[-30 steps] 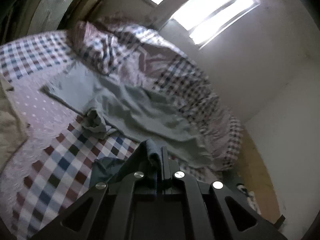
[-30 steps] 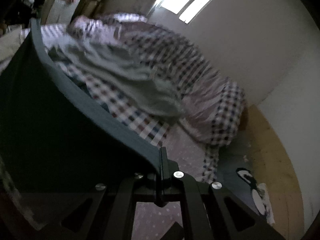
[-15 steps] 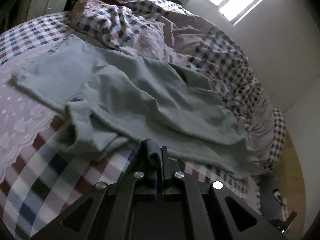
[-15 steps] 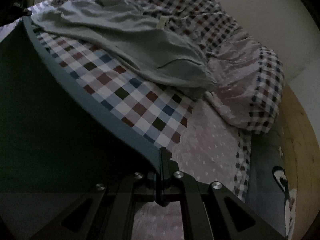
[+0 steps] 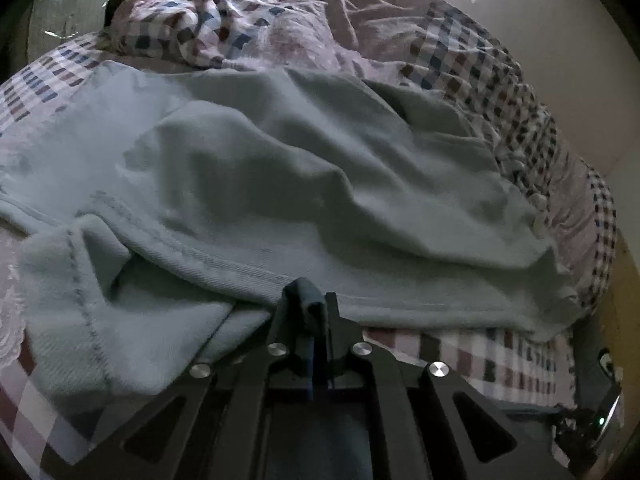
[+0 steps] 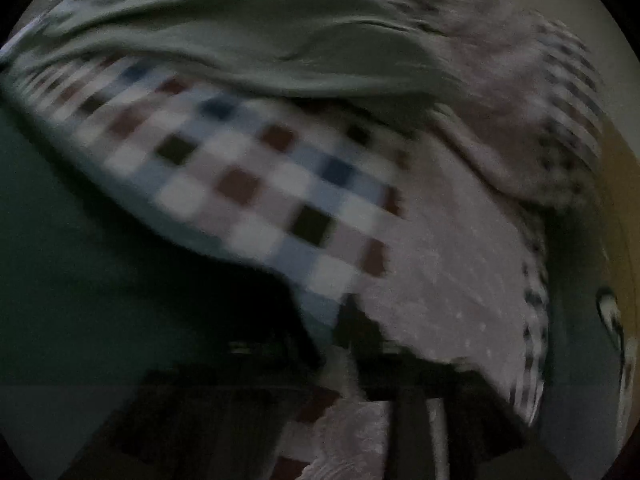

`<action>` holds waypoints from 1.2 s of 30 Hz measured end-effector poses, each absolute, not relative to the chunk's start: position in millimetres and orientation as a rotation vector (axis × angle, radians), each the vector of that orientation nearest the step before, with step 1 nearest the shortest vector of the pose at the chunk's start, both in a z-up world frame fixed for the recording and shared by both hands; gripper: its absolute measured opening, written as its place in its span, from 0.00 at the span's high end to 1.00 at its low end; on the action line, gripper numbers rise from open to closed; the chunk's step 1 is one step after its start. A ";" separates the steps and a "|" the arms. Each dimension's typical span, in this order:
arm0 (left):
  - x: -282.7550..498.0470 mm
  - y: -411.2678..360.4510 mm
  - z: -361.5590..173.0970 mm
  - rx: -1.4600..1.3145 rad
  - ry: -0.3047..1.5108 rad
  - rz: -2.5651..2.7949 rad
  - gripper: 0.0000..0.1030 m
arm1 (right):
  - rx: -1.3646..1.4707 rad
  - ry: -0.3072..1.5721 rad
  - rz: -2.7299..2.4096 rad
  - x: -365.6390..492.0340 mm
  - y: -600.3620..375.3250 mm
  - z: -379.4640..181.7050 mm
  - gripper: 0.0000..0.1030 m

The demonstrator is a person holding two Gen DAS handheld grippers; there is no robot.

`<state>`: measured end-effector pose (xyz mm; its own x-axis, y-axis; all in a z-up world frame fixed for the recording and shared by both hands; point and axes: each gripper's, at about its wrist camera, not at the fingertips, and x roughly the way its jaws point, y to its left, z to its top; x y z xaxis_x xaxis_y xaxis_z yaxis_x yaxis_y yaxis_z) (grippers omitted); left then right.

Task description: Fold clothes

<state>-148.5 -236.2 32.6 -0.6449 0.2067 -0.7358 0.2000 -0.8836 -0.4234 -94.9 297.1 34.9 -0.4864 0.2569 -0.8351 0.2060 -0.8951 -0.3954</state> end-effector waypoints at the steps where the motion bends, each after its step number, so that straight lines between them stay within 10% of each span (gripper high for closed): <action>1: -145.1 -238.6 32.7 -1.287 -0.761 2.749 0.87 | -1.524 -0.686 2.562 -92.1 303.2 36.3 0.28; 2: -136.2 -244.8 38.8 -1.213 -0.796 2.773 0.81 | -1.492 -0.677 2.532 -89.2 308.1 36.9 0.27; 4: -118.1 -257.5 51.3 -1.064 -0.868 2.817 0.29 | -1.465 -0.661 2.489 -83.1 316.3 38.8 0.27; 5: -108.2 -264.9 58.7 -0.995 -0.907 2.839 0.20 | -1.454 -0.650 2.476 -80.2 318.7 41.5 0.27; 16: -4.4 -260.6 109.7 -1.018 -0.697 2.759 0.20 | -1.325 -0.311 2.904 -1.6 247.0 101.1 0.24; 28: 135.6 -315.5 75.8 -1.266 -1.050 2.659 0.20 | -1.240 -0.058 3.256 153.0 145.2 113.1 0.22; 36: 192.2 -314.5 48.0 -1.354 -1.224 2.554 0.21 | -1.257 -0.239 3.250 178.7 120.9 89.9 0.22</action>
